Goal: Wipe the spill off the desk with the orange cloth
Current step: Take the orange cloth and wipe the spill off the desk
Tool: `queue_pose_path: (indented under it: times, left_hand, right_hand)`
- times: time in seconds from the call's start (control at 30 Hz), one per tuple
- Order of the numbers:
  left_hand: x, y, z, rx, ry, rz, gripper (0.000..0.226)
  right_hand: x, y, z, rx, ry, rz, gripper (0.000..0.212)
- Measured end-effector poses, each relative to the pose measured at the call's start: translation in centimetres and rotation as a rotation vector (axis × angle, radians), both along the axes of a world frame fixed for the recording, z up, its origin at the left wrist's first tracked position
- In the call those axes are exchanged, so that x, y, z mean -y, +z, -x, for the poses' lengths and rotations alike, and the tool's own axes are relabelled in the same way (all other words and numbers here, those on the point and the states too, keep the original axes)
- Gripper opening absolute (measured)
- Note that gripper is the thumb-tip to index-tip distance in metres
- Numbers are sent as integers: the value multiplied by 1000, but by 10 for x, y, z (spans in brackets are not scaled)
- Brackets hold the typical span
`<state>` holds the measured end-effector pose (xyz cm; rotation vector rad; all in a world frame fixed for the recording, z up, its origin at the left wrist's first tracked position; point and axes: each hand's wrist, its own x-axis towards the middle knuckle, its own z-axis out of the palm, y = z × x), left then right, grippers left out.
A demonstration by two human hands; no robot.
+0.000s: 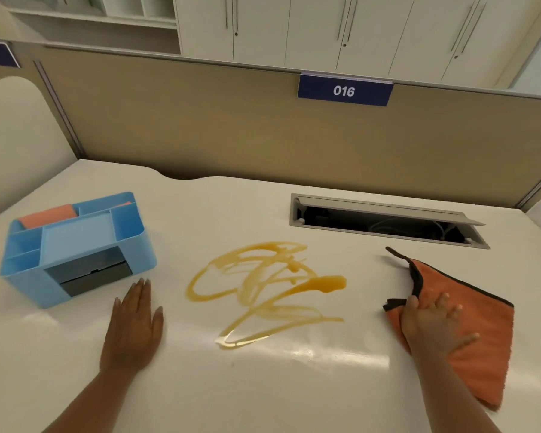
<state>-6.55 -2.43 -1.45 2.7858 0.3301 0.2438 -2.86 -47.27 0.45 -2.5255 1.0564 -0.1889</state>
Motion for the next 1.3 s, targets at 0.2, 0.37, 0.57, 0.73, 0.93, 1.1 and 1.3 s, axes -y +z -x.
queue_pose_path:
  times: [0.2, 0.37, 0.57, 0.73, 0.93, 1.1, 1.3]
  left_hand:
    - [-4, -5, -3, -46, -2, -32, 68]
    - [-3, -7, -2, -28, -16, -29, 73]
    - [-4, -8, -3, -41, -12, -29, 66]
    - [-5, -8, -3, -36, -15, -14, 64]
    - [-7, -9, -4, -47, -18, -8, 54]
    - [-6, -4, -1, -48, -26, -6, 58]
    - [-6, -3, -1, -44, -26, -11, 54]
  right_hand:
    - [-65, -6, -33, -83, 108, 38, 57]
    - [-117, -5, -64, -78, 211, 22, 57]
    - [-185, -4, -96, -28, 428, 4, 56]
    - [-247, -8, -102, 4, 689, 35, 57]
    - [-281, -16, -77, 64, 1023, -60, 57]
    - [-257, 32, -75, 279, 602, -1298, 32]
    - [-178, 110, -85, 475, 378, -1436, 29]
